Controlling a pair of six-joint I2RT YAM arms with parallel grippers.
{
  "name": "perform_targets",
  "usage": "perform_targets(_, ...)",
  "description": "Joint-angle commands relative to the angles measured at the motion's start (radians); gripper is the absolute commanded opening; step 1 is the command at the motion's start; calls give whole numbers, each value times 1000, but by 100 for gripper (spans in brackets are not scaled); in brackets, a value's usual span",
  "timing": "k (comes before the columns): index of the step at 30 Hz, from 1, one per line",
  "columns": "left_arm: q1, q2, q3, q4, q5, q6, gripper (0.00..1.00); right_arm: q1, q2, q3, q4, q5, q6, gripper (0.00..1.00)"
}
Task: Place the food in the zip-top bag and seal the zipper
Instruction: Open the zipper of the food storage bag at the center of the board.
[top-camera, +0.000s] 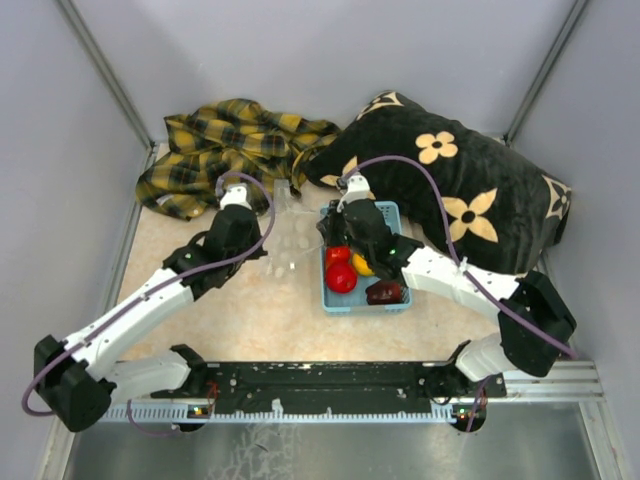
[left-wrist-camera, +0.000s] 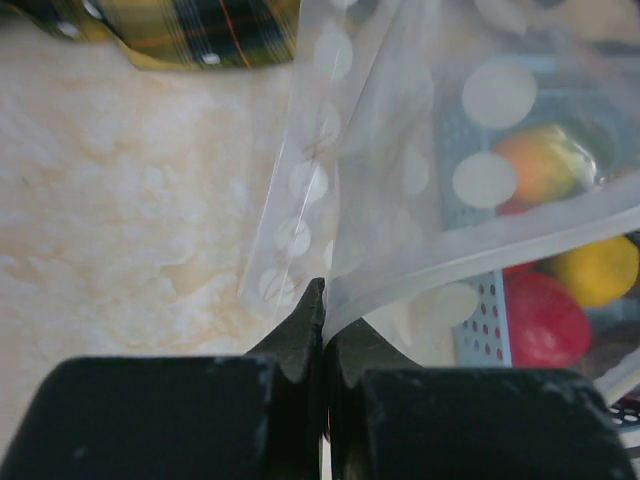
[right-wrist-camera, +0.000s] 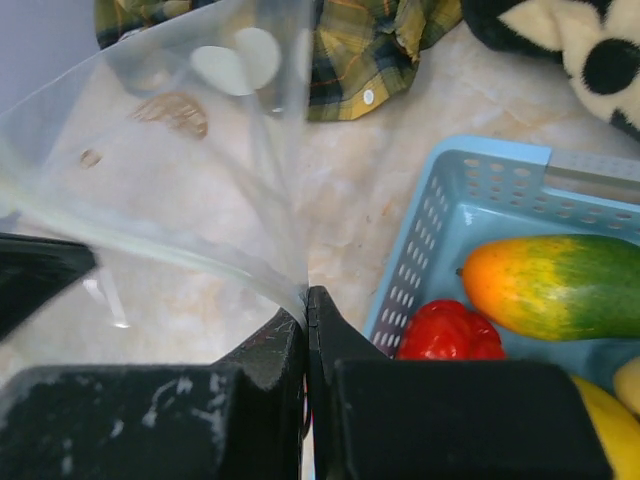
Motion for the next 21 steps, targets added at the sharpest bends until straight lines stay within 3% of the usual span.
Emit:
perform_targets(1,3,-45,145,-195,-136,102,0,-29,-43,26,-34,32,-58,0)
perform_targets(10,4,127,421,-363,-206,339,0,-34,36,88,-68,-61,-63,0)
perform_targets(12,4,138,401,-343,-230,351,0,-34,50,90,-65,-64,-60,0)
perform_targets(17,7,135,292,-251,-109,394,0,-34,78,77,-22,-117,-56,0)
perform_targets(21,7,137,255,-230,-44,405,0,-34,94,60,24,-143,-43,17)
